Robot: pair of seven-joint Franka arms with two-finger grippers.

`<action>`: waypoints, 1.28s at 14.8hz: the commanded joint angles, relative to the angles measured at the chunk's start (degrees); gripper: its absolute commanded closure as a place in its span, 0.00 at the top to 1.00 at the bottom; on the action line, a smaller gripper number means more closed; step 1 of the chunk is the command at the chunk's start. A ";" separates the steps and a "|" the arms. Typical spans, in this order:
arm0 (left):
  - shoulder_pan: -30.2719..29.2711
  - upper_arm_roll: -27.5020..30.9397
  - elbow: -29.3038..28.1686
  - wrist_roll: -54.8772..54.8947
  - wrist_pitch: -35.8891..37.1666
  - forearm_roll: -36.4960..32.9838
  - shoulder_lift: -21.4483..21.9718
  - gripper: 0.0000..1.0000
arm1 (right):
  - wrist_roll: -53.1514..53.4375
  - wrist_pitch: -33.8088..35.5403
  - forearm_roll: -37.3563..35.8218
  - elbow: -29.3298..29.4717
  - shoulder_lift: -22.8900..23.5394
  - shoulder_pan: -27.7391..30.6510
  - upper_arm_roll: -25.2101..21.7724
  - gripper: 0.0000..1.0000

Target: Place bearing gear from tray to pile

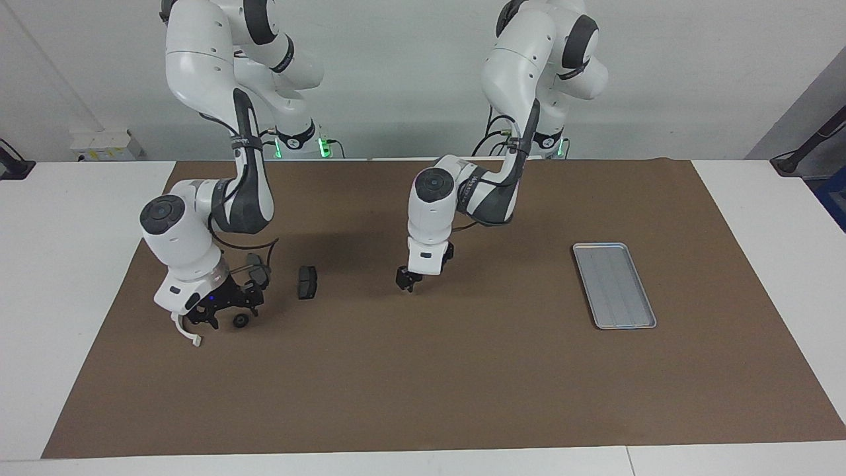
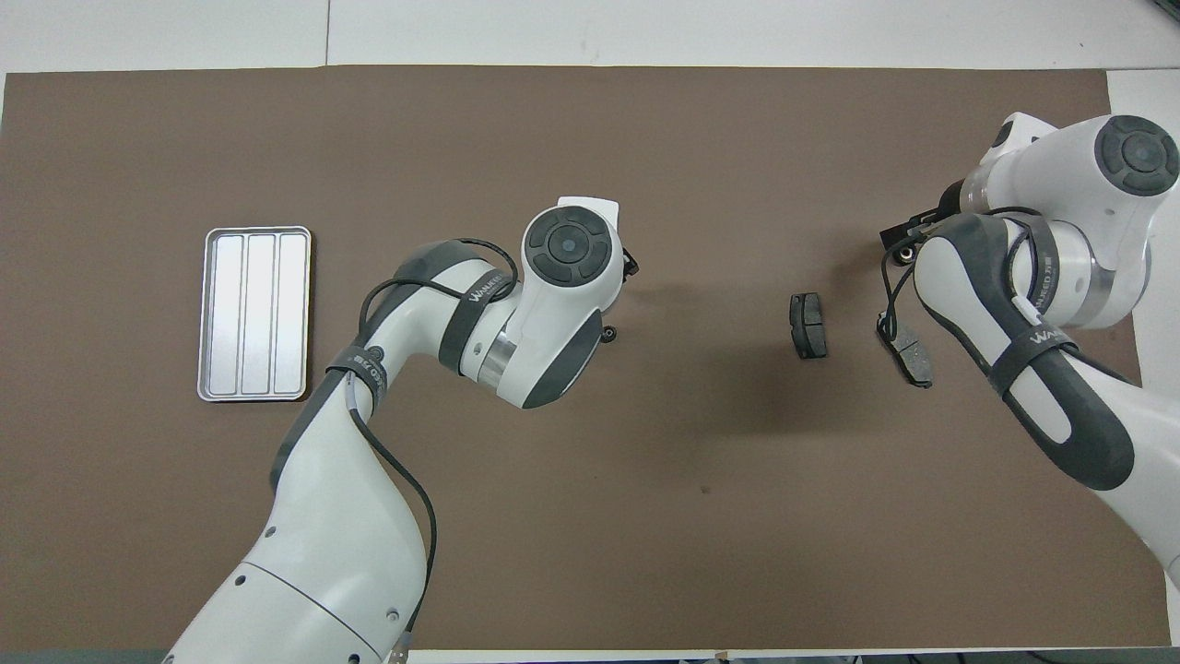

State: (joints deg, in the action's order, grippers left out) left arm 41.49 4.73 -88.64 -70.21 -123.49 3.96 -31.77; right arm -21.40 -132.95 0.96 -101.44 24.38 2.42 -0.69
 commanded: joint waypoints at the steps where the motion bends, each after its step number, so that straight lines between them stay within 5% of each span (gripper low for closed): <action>1: -2.63 0.19 -0.66 0.33 5.35 0.35 4.50 1.00 | 6.34 5.04 0.80 4.39 -0.30 -1.09 1.82 0.87; 5: -9.65 0.19 -1.19 4.44 11.67 0.17 10.83 1.00 | 26.45 12.44 -0.25 10.46 -0.13 -11.18 1.74 0.86; 12: -21.78 0.19 -1.72 26.06 24.68 0.26 19.01 1.00 | 55.82 13.07 -4.99 10.91 0.22 -27.19 1.83 0.84; 19: -30.67 0.19 -3.11 43.99 33.13 0.26 25.42 1.00 | 63.15 8.16 -5.26 7.32 3.47 -33.18 1.92 0.84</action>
State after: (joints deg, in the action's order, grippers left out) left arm 13.06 5.46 -88.77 -30.94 -92.35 3.94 -10.34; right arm 40.94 -121.76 -3.50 -92.09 27.18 -30.66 1.23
